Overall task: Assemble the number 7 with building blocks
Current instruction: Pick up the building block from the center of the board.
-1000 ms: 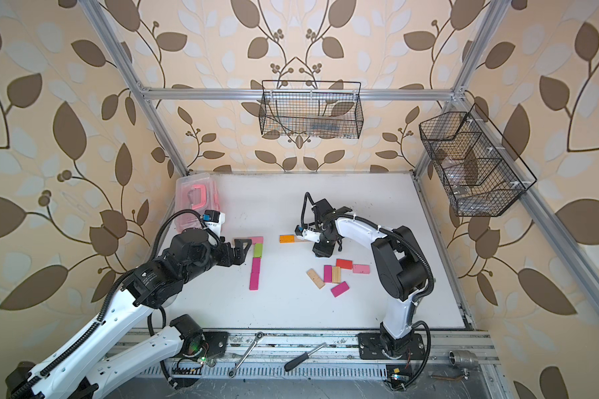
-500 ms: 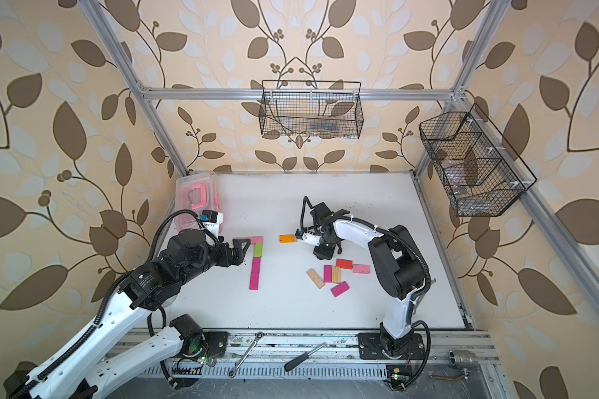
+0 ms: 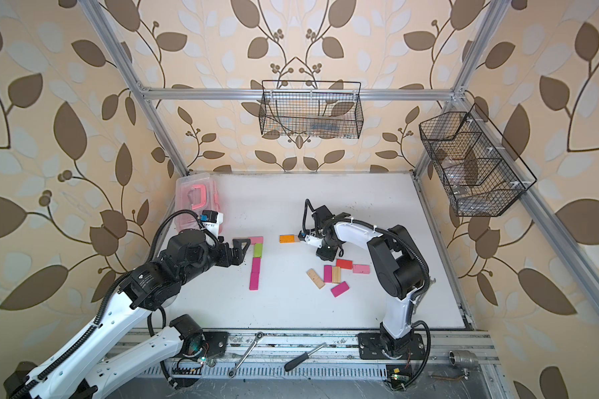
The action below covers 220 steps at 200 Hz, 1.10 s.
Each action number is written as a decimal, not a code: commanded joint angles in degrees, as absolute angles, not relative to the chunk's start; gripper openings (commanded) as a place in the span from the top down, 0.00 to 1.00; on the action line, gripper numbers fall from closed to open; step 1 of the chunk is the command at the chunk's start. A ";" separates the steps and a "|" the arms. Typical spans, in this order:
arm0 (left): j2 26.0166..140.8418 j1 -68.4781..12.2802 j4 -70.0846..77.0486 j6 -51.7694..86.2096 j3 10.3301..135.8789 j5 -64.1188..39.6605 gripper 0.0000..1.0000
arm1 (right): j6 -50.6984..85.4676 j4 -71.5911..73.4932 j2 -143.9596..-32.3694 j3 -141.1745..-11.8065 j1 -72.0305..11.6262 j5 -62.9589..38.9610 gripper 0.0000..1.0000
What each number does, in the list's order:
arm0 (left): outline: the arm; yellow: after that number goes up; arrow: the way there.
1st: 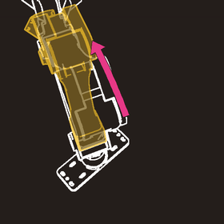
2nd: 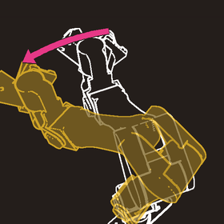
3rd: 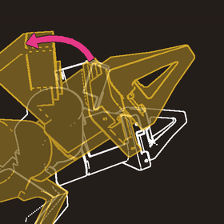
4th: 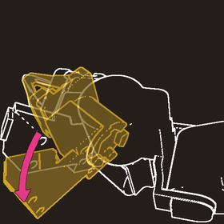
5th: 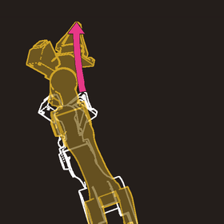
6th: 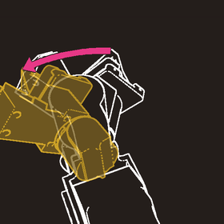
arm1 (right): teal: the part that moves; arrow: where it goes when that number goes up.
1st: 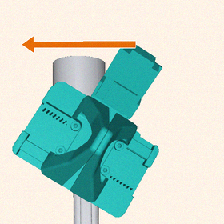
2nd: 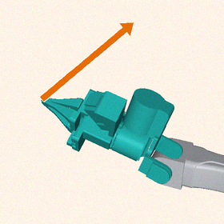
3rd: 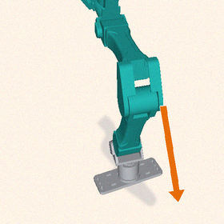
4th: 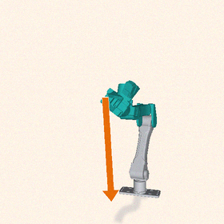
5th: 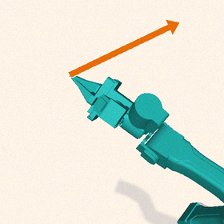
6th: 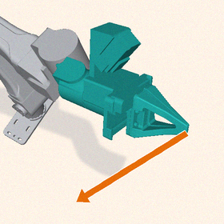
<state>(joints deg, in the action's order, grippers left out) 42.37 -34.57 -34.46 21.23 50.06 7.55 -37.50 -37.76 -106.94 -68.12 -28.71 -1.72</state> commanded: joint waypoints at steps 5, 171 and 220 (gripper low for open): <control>41.66 -35.03 -33.32 20.66 50.93 7.96 0.01 | -36.93 -38.82 -107.58 -68.24 -28.89 -1.88 0.65; 40.69 -35.01 -31.20 21.00 49.64 5.80 0.01 | 20.78 -22.01 -100.30 -57.52 -31.98 -12.55 0.96; 41.03 -34.99 -30.85 20.97 49.43 5.88 0.01 | 30.38 -13.71 -98.94 -55.80 -35.09 -10.23 1.00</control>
